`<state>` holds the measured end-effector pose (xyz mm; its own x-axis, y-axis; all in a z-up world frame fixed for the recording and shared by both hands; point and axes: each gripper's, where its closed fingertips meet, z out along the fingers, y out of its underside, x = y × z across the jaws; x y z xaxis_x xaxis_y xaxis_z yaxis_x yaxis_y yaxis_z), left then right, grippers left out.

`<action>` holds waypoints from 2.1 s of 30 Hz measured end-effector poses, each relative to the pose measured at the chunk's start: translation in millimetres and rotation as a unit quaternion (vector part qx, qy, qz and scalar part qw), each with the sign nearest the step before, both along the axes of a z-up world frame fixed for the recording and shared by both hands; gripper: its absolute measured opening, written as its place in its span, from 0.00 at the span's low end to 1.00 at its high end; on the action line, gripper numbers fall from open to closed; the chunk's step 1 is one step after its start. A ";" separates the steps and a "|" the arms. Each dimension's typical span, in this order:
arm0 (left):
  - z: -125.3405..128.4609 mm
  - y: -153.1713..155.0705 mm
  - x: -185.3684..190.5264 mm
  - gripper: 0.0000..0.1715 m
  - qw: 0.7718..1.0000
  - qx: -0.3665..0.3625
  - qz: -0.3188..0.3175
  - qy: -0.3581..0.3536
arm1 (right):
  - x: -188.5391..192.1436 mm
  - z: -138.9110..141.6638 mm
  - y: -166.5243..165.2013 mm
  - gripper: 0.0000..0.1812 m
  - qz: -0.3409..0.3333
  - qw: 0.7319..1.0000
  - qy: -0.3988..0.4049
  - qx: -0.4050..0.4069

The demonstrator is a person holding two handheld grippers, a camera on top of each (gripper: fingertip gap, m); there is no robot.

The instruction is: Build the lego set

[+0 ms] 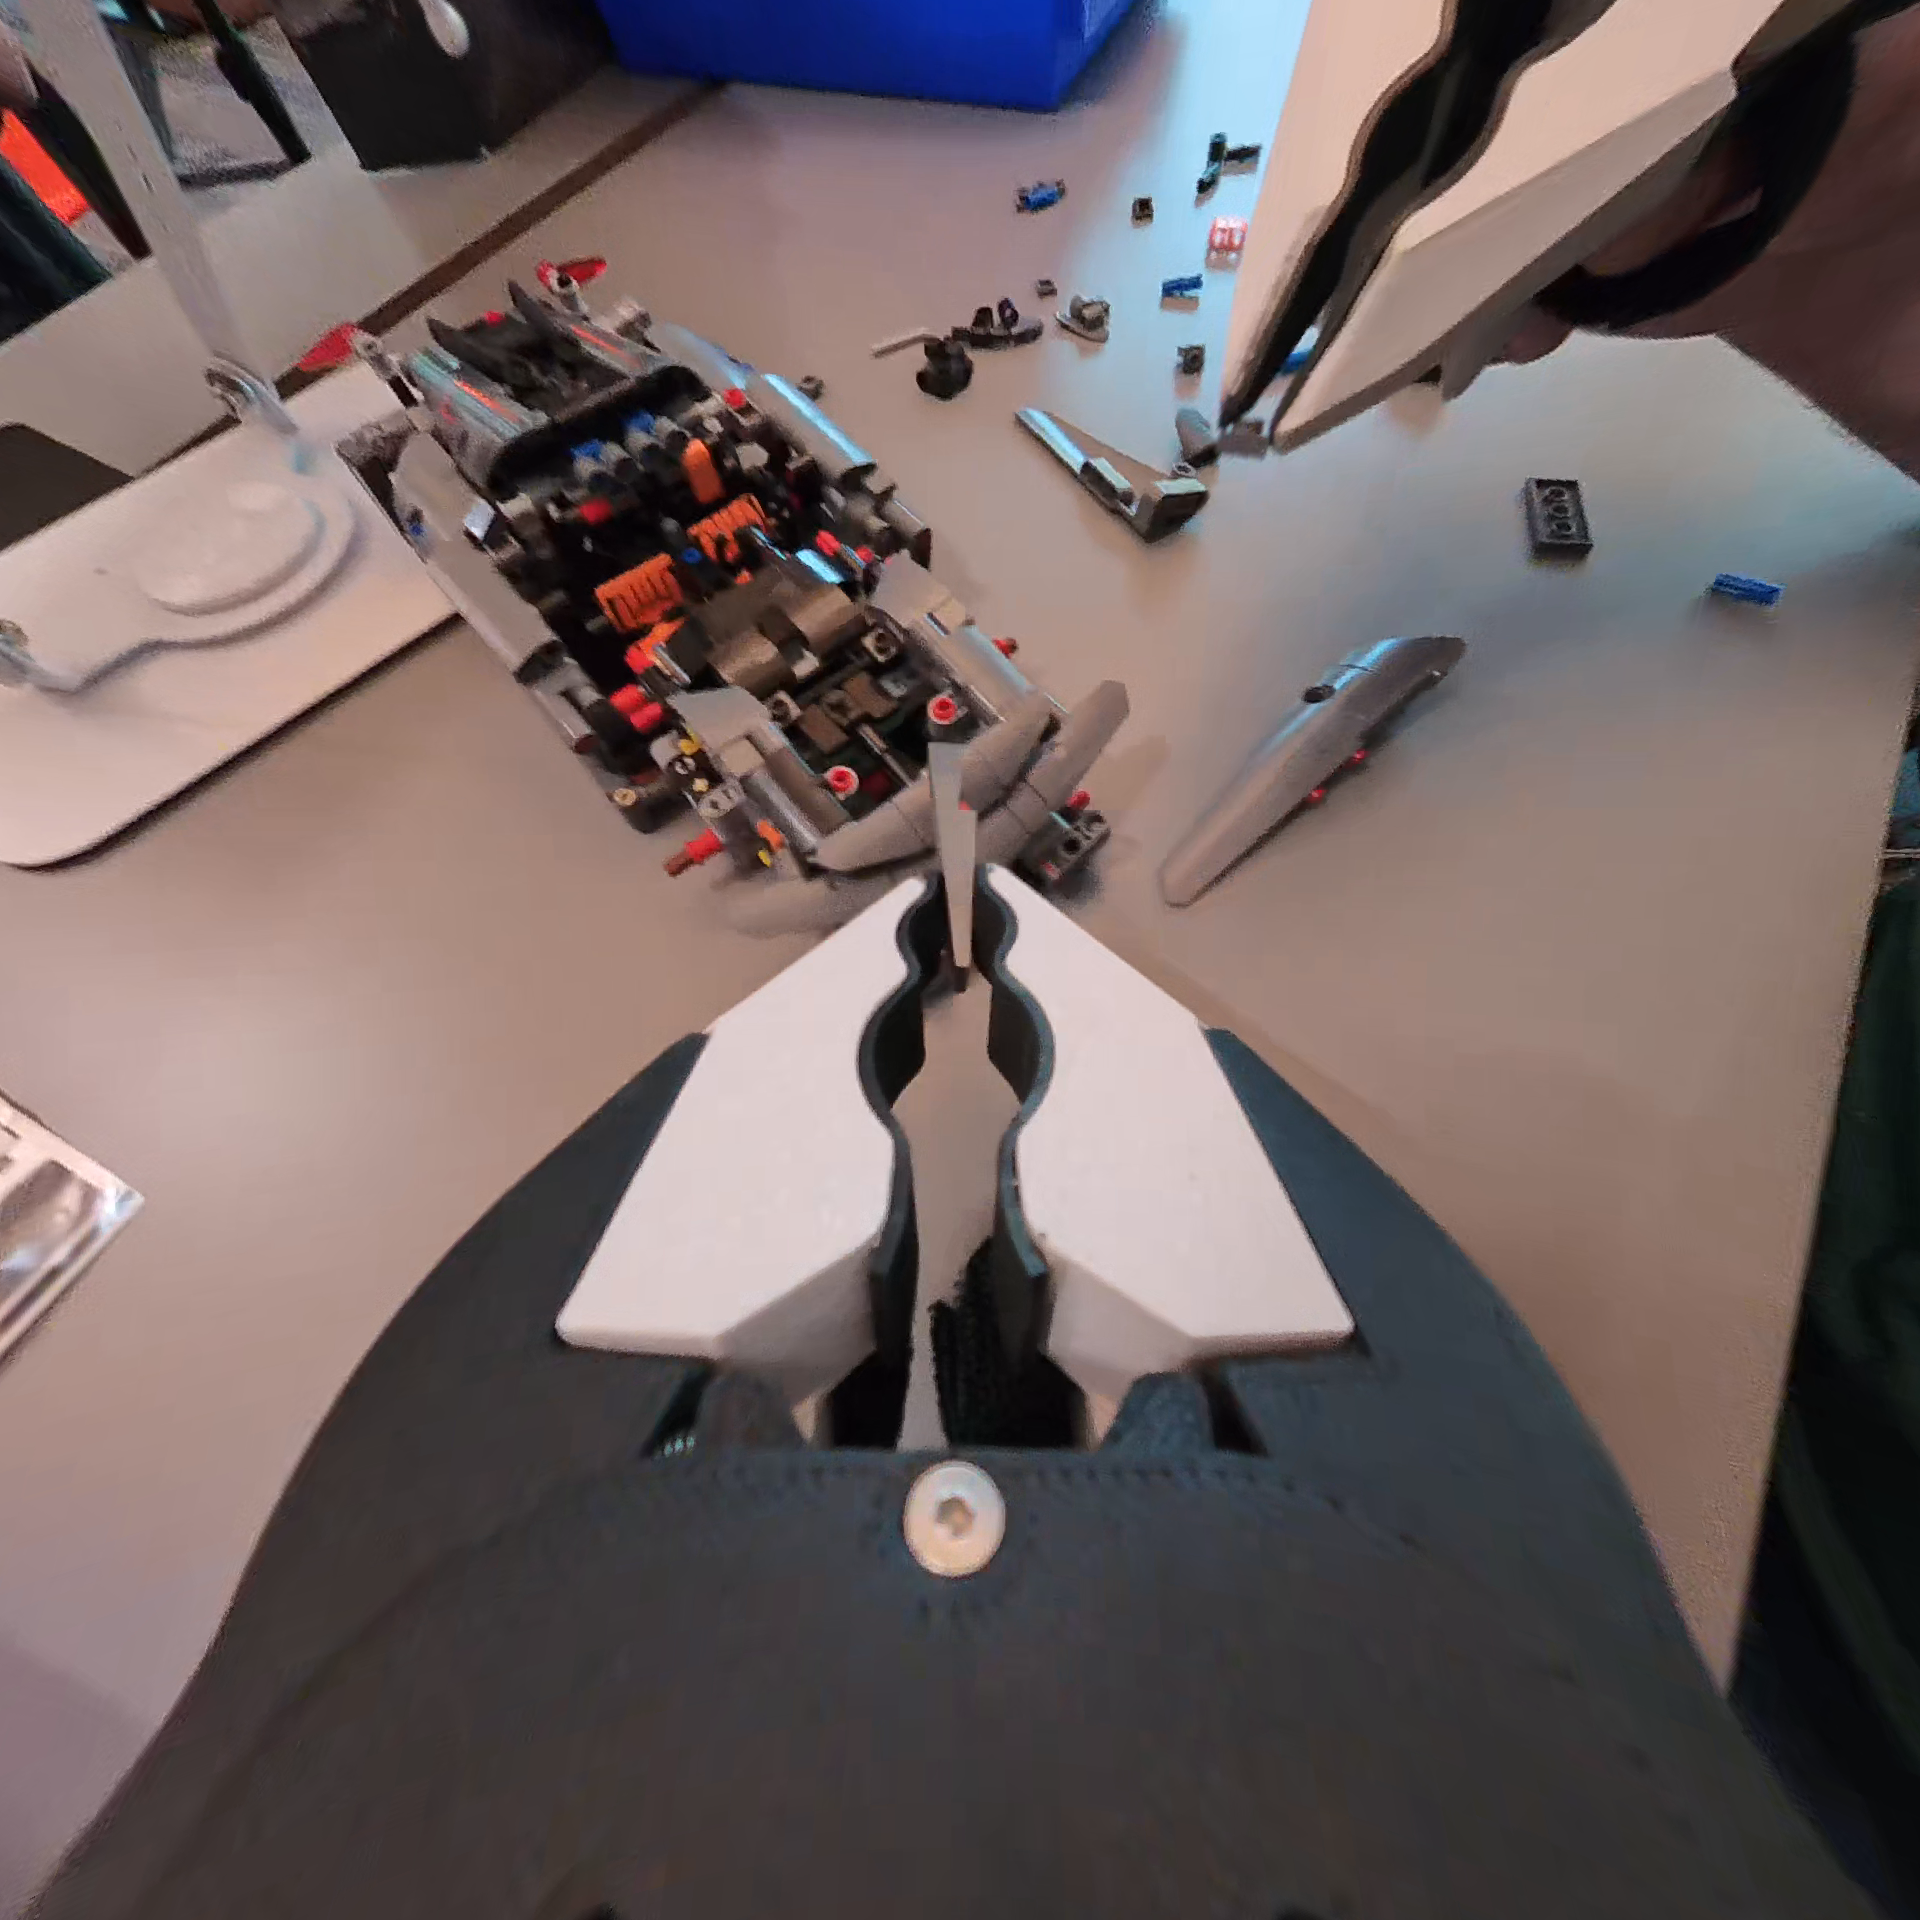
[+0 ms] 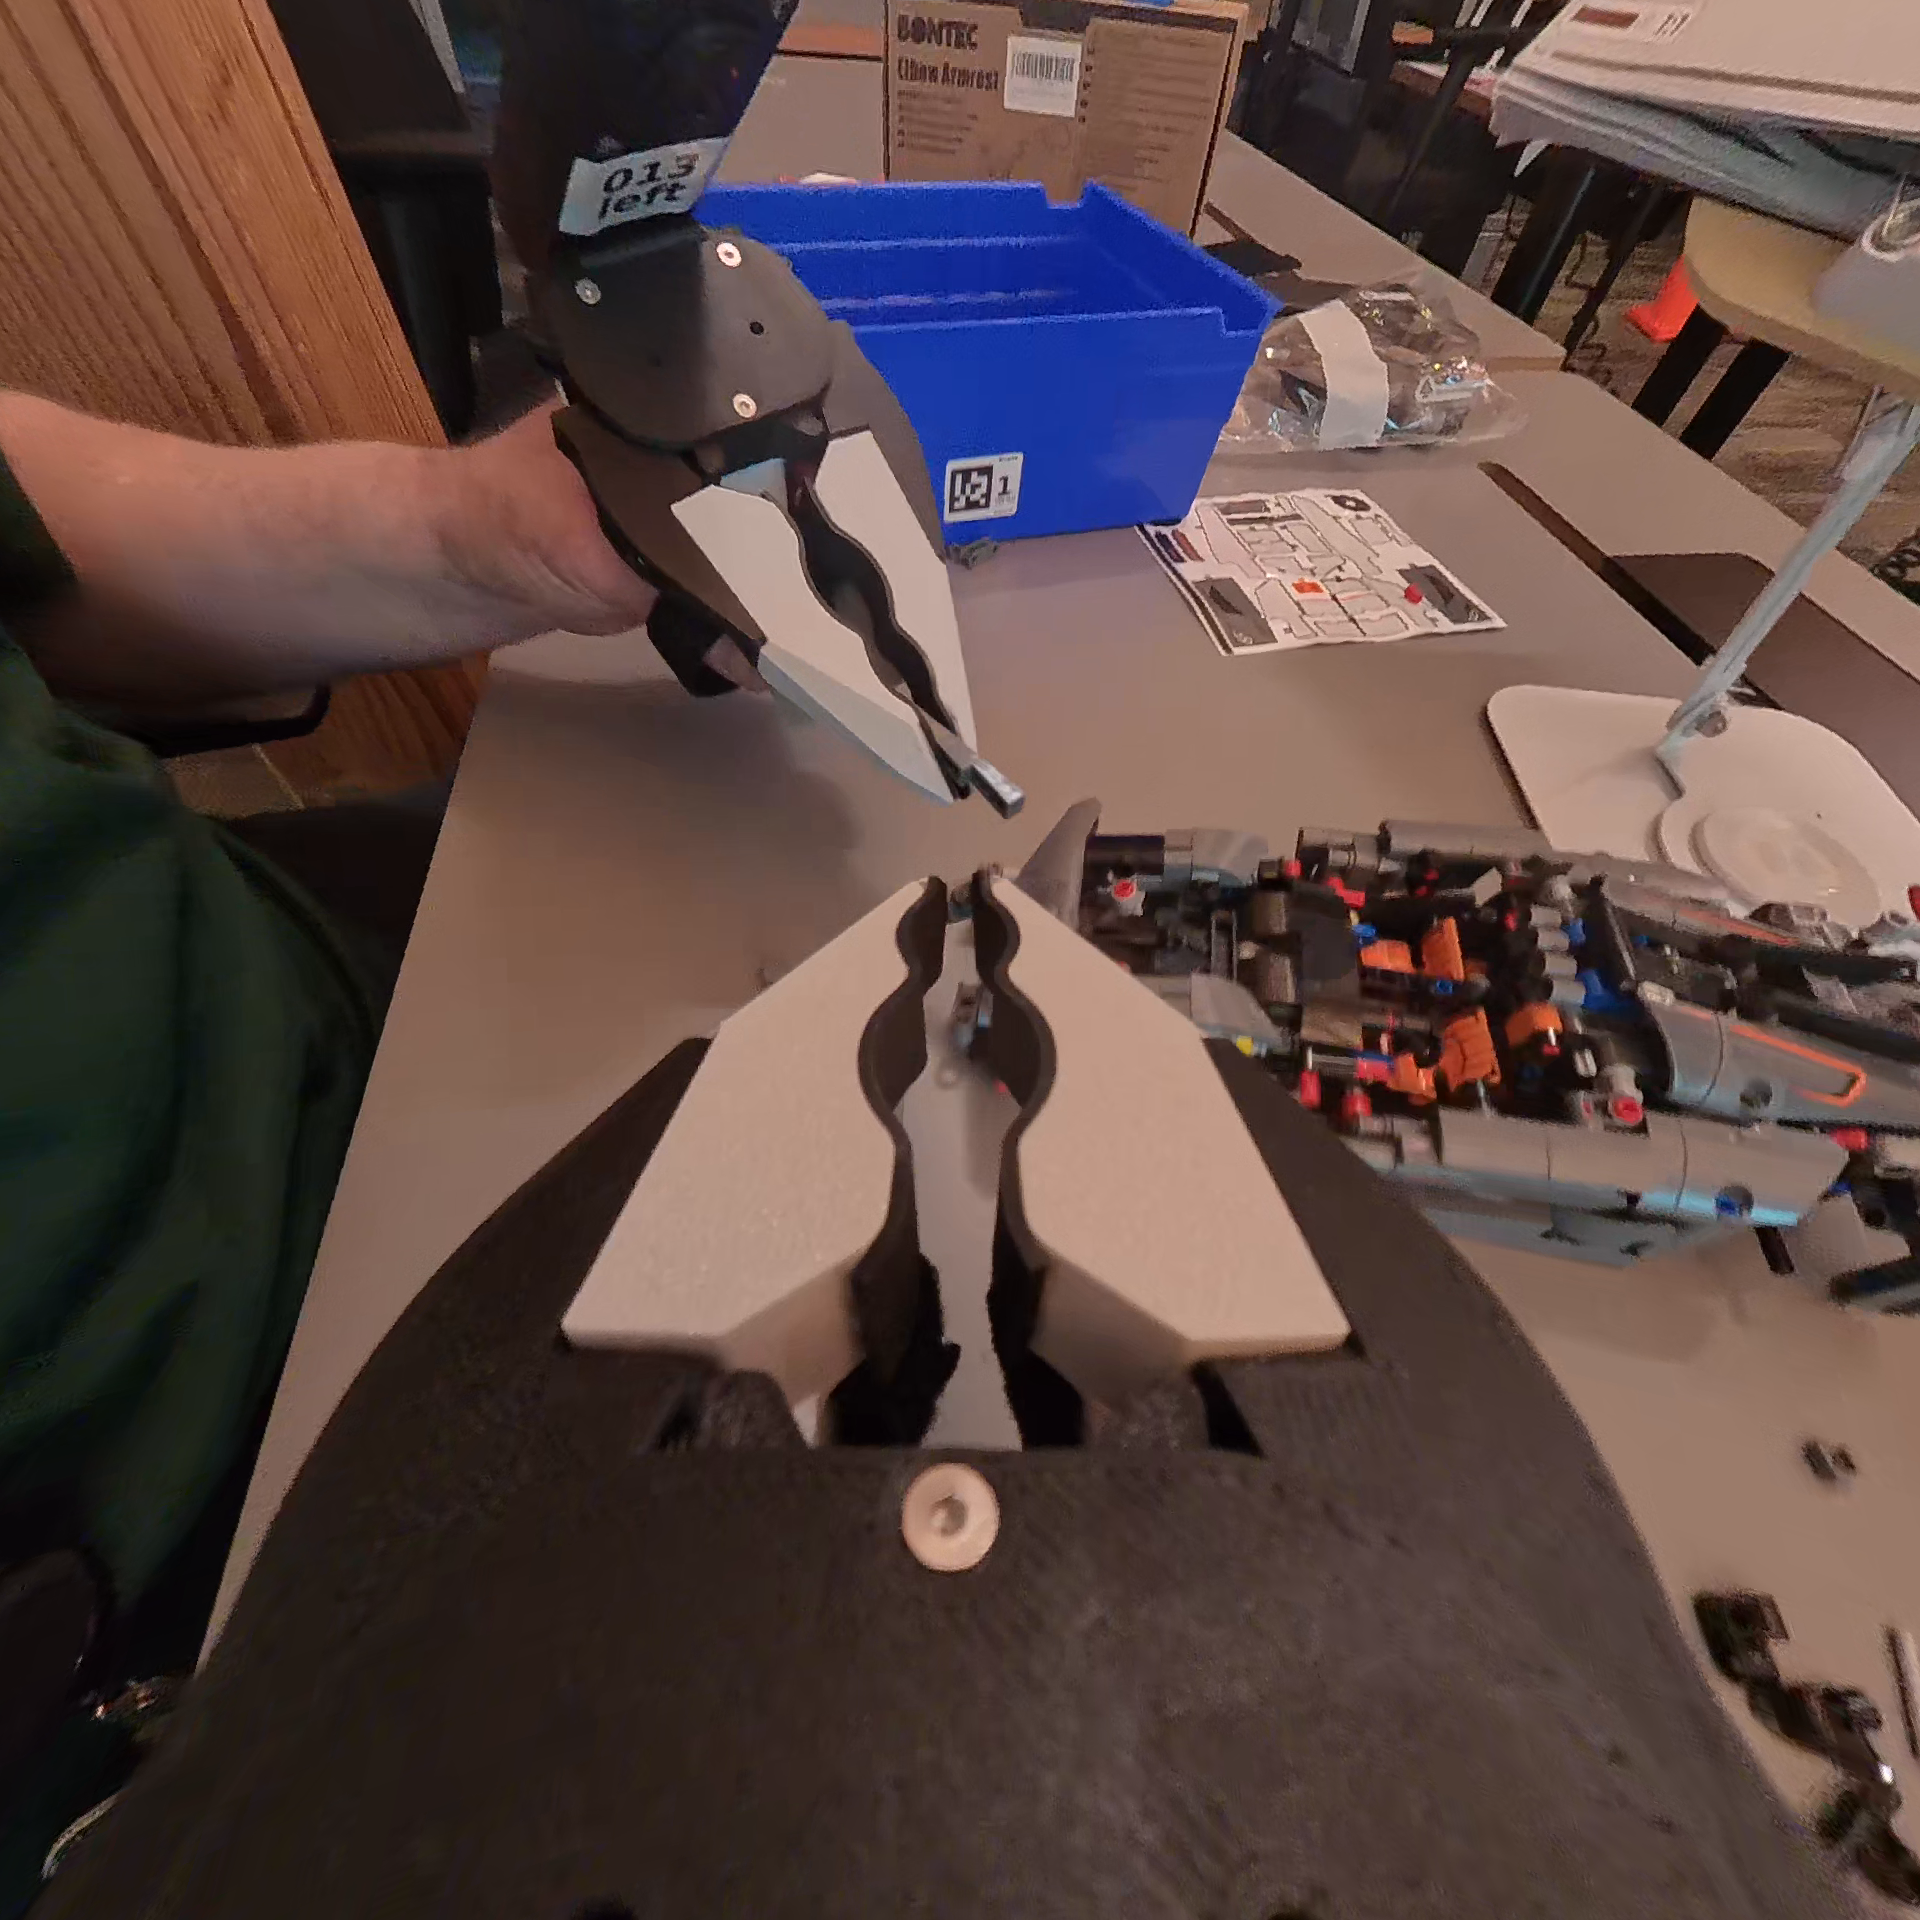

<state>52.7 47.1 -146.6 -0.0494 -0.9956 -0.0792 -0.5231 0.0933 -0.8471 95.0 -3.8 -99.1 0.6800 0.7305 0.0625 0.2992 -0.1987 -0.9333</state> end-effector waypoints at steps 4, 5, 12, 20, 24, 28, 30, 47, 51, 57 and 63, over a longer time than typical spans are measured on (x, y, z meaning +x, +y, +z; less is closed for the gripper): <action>1.0 13.5 7.9 0.01 1.000 0.007 -0.011 -0.011 | -9.9 10.5 21.8 0.02 0.015 1.000 0.022 0.003; 0.4 15.9 9.4 0.01 1.000 0.006 -0.012 -0.016 | -13.4 12.6 26.1 0.02 0.023 0.999 0.028 0.003; -1.2 18.1 7.5 0.01 0.998 -0.037 -0.027 -0.036 | -33.0 22.2 43.5 0.02 0.058 0.995 0.084 -0.011; -2.8 24.7 3.9 0.01 0.998 -0.040 -0.023 -0.034 | -32.1 18.5 59.2 0.02 0.044 0.995 0.090 -0.026; -0.9 21.9 4.5 0.02 0.998 -0.044 -0.028 -0.040 | -31.5 21.9 56.5 0.02 0.043 0.995 0.084 -0.022; 2.6 20.3 5.0 0.01 0.996 -0.063 -0.031 -0.053 | -27.1 27.6 48.7 0.02 0.041 0.996 0.082 -0.013; 3.0 16.5 5.2 0.01 0.996 -0.066 -0.038 -0.055 | -24.1 29.9 43.3 0.02 0.038 0.996 0.082 -0.007; 6.4 -41.5 20.3 0.02 0.995 -0.043 -0.087 -0.039 | 10.4 26.3 -4.5 0.02 0.004 0.996 0.090 0.013; 11.2 -43.5 25.4 0.02 0.995 -0.034 -0.081 -0.048 | 17.6 28.3 -8.1 0.02 0.000 0.995 0.098 0.020; 29.3 -40.9 36.7 0.02 0.994 -0.014 -0.072 -0.080 | 24.5 36.5 -5.8 0.02 -0.010 0.992 0.121 0.034; 41.4 -36.1 50.0 0.02 0.993 -0.006 -0.068 -0.101 | 30.9 37.6 -2.9 0.02 -0.013 0.991 0.127 0.040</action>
